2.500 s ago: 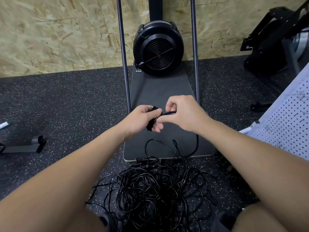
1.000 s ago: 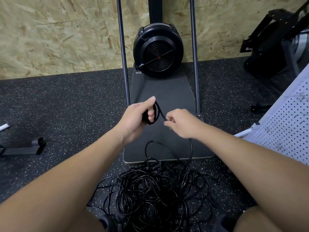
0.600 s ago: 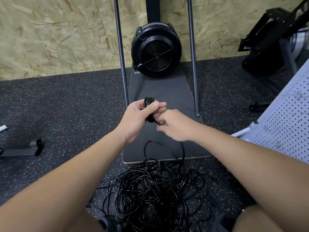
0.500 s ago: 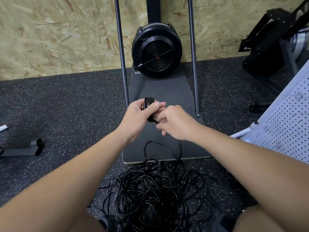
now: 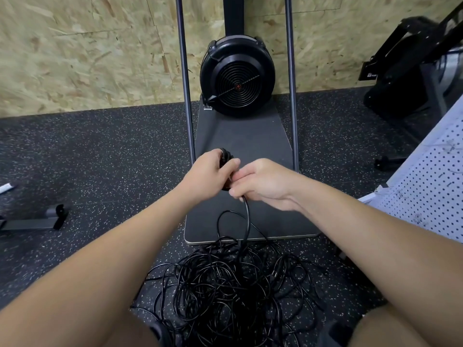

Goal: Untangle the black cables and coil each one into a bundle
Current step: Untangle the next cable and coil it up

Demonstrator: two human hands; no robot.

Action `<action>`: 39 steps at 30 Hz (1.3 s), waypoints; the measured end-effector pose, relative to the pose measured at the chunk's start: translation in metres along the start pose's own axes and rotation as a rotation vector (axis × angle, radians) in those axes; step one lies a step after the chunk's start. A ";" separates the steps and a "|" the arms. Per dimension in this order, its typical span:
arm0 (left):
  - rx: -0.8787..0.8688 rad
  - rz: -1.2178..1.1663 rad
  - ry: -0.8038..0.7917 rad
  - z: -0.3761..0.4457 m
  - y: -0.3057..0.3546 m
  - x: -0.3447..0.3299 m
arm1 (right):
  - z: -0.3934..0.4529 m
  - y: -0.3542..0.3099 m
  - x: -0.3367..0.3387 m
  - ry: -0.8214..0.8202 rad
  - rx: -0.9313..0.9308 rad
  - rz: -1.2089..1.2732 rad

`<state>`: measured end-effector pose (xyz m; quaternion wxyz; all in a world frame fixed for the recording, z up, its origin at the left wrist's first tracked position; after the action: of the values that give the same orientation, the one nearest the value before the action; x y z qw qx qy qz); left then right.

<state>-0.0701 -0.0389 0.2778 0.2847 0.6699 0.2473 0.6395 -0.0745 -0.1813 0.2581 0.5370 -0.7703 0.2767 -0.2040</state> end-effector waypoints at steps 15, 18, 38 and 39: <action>0.055 -0.480 -0.348 -0.007 -0.005 -0.030 | -0.006 -0.014 0.066 0.137 0.124 -0.076; -0.049 -0.599 -0.405 -0.013 0.005 -0.040 | -0.008 -0.016 0.082 0.288 0.191 -0.149; -0.017 -1.048 -0.080 -0.001 0.000 -0.002 | 0.026 0.078 0.114 0.504 -0.090 0.064; -0.027 -1.027 -0.068 -0.001 -0.001 -0.002 | 0.029 0.075 0.108 0.463 -0.120 -0.079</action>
<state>-0.0715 -0.0395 0.2760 0.5785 0.4786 0.5269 0.3983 0.0099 -0.2507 0.1794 0.4042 -0.7438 0.3738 -0.3792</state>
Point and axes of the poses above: each hand's wrist, its own z-axis towards the middle knuckle, its own x-axis out of the back of the hand, y = z × x, the point moved 8 cm from there along z, towards the middle knuckle, and after that the axes turned 9 degrees about -y, right-handed, at the moved point
